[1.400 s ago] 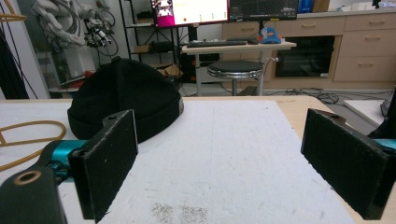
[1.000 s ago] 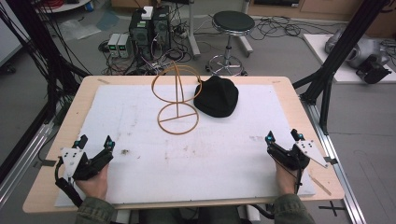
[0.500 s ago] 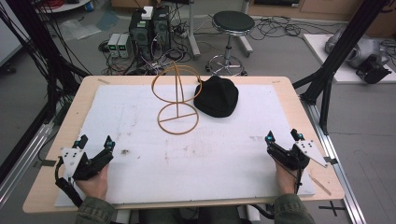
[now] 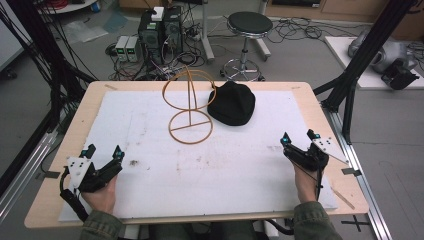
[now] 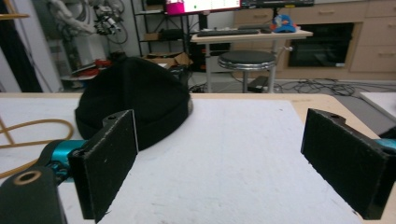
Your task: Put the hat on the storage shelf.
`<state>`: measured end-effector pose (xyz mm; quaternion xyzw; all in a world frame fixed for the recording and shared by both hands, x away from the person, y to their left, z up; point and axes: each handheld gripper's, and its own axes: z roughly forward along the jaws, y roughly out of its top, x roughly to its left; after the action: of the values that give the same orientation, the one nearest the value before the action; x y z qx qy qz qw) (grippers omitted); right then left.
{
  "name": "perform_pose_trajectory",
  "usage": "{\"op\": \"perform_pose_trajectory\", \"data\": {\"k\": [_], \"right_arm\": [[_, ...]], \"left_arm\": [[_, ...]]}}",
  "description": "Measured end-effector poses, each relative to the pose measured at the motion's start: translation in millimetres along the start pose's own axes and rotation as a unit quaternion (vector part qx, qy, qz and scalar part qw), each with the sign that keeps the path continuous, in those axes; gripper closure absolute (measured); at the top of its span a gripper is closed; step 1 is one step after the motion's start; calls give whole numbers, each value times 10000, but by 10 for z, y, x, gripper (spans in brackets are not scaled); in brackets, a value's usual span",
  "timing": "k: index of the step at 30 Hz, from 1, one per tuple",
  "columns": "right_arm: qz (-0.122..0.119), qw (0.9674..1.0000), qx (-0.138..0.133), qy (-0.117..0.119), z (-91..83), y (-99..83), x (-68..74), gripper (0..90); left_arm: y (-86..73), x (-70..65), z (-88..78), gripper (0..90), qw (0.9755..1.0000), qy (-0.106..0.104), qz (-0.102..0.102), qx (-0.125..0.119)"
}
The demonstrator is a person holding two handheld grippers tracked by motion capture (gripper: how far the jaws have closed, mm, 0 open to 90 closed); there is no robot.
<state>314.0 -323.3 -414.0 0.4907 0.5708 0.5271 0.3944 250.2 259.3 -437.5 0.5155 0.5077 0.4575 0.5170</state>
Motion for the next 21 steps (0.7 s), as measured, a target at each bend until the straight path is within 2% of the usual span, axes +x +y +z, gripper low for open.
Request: {"op": "perform_pose_trajectory", "data": {"k": [2,6,10,13,15,16,21], "right_arm": [[-194,9997,-1,157,23,51,65,101],[-384,9990,62,233,59,109,92,101],[-364,9987,81,358,101,171,105,101],[-397,9979,205,463,199,236,140,101],[-410,9978,223,474,224,254,148,101],[-422,9977,213,492,293,308,165,101],[-313,9981,158,501,410,427,197,101]], "left_arm": [[3,-22,-15,188,10000,-69,52,30],[-2,-53,-24,188,9999,-124,95,55],[-4,-74,-29,188,9997,-179,127,96],[-4,-86,-25,188,9997,-190,102,96],[-3,-92,-17,188,9998,-195,68,82],[-3,-93,-16,188,9998,-198,56,87],[-4,-83,-17,187,9997,-199,25,134]]}}
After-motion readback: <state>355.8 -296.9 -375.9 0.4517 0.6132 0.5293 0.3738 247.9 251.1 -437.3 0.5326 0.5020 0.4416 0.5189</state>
